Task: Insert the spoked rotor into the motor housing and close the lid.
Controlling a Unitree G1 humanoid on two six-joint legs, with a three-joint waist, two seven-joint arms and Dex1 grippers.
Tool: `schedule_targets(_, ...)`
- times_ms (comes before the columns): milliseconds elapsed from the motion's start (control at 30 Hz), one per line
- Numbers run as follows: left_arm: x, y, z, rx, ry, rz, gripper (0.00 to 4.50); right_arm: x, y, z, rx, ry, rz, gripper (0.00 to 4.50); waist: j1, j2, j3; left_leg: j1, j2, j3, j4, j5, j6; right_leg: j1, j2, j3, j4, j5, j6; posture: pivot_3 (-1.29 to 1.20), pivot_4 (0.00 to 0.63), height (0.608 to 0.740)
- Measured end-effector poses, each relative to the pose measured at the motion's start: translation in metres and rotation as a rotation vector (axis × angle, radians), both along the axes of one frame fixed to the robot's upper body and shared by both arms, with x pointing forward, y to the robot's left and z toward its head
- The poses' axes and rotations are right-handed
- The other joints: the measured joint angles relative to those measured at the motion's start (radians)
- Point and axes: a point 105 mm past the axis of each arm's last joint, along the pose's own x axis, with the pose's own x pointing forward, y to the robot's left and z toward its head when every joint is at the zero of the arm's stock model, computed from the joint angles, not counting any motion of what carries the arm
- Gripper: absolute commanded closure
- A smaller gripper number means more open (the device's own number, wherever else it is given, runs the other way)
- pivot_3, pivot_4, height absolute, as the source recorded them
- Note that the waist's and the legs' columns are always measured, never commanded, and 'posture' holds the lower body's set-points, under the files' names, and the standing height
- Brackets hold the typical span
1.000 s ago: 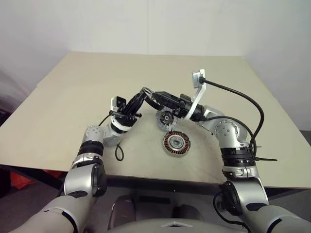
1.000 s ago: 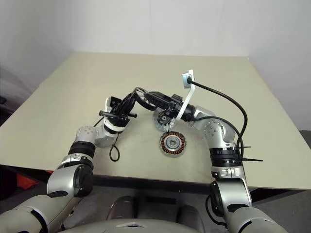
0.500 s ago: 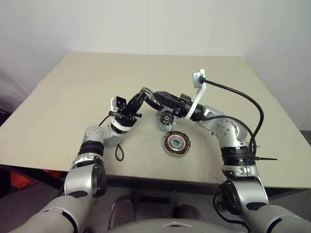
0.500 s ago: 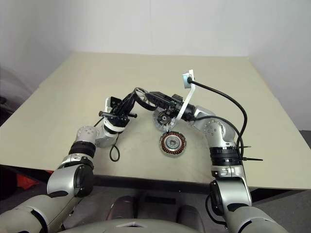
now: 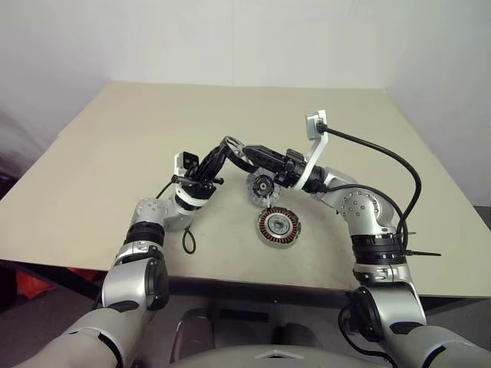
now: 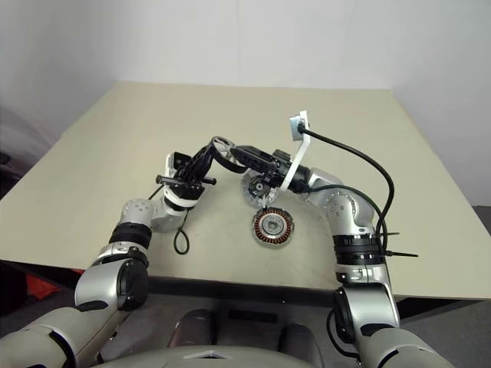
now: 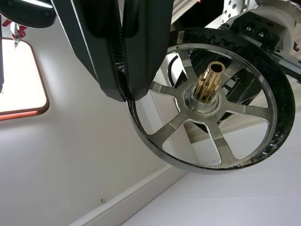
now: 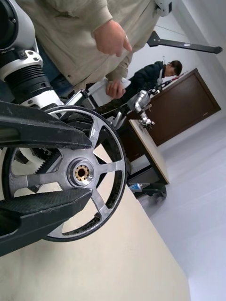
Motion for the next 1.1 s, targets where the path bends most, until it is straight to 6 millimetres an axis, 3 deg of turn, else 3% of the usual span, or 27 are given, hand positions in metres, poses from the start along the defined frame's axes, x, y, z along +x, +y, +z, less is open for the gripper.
schedule_targets(1100,0.0003,-0.0018,-0.002,0.0,0.008,0.0,4.5,0.0048,0.0067,-0.0022,-0.008,-0.011,-0.023,3.08,0.0,0.0,0.0,0.0,0.0,0.0,0.0,0.0,0.0,0.0,0.0,0.0,0.0,0.0,0.0,0.0,0.0,0.74)
